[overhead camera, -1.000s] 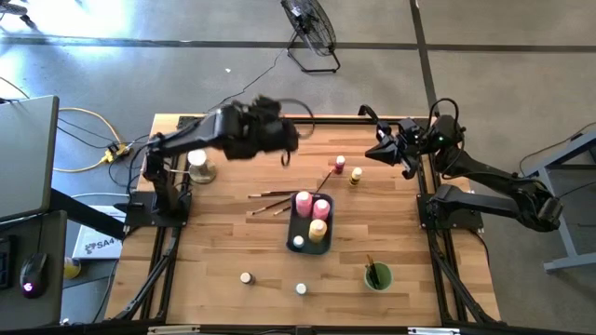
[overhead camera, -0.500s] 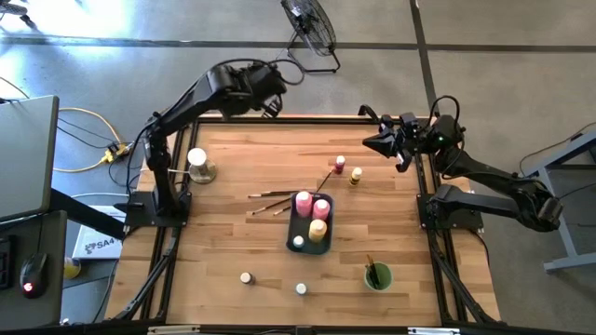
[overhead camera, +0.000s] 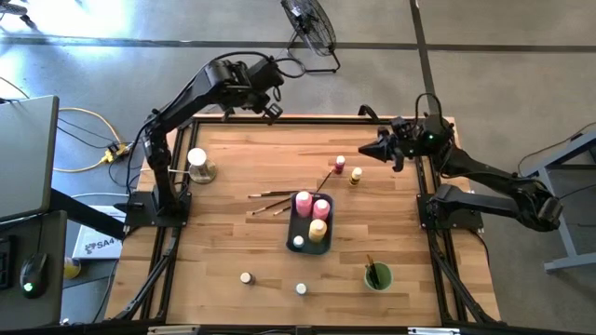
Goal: Pick & Place Paint Supplies
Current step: Put the black and silver paint brush into the green cup
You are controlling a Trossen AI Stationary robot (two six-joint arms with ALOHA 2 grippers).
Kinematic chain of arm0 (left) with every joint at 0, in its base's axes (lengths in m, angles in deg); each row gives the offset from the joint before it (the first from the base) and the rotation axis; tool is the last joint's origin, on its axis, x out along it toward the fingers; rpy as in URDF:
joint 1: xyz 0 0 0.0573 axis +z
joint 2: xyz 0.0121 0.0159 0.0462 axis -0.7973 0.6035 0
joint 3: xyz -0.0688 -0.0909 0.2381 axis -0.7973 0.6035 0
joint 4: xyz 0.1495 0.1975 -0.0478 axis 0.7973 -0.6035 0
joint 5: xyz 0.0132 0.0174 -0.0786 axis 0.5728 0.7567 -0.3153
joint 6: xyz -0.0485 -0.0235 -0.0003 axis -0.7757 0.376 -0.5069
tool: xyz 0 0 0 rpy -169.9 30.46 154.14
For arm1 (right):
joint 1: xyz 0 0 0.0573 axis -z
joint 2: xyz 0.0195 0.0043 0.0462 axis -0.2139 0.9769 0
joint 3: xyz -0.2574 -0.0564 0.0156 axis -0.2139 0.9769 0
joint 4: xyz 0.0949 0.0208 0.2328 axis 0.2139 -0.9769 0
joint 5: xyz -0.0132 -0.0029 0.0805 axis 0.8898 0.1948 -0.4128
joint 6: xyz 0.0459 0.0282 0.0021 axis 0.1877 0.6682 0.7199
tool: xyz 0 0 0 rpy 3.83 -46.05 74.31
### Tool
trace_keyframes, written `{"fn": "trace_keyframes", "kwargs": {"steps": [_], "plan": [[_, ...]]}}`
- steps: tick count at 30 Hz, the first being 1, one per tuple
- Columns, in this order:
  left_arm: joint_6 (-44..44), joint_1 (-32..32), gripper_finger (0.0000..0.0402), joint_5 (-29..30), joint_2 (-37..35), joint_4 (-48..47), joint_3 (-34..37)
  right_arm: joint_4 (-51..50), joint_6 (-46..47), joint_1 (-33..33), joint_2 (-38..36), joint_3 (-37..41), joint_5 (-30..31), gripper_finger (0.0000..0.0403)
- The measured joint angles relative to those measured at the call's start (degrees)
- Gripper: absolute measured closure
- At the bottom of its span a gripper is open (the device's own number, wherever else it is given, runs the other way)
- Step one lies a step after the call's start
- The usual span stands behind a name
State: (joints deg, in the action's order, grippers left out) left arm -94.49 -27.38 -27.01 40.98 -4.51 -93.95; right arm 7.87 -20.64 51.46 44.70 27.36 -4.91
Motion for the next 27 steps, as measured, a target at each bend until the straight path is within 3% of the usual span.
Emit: {"fn": "trace_keyframes", "kwargs": {"steps": [5, 13, 20, 27], "plan": [[5.8, 0.88, 0.0337, -2.73, 0.37, 4.29, 0.06, 0.49, -1.37, 0.0, 0.0, 0.0, 6.29, 0.0401], [10.4, 0.74, 0.0337, -1.45, 1.05, 8.16, 0.0, 3.32, -14.53, 0.02, -0.02, 0.0, 9.9, 0.0401], [12.58, 0.72, 0.0337, -3.23, 1.25, 12.03, 0.03, 8.06, -15.61, 0.02, -0.05, 0.0, 10.44, 0.0401], [11.13, 0.74, 0.0337, -3.39, 1.32, 11.66, 0.04, 9.1, -17.09, 0.04, -0.04, 0.0, 16.83, 0.0401]]}}
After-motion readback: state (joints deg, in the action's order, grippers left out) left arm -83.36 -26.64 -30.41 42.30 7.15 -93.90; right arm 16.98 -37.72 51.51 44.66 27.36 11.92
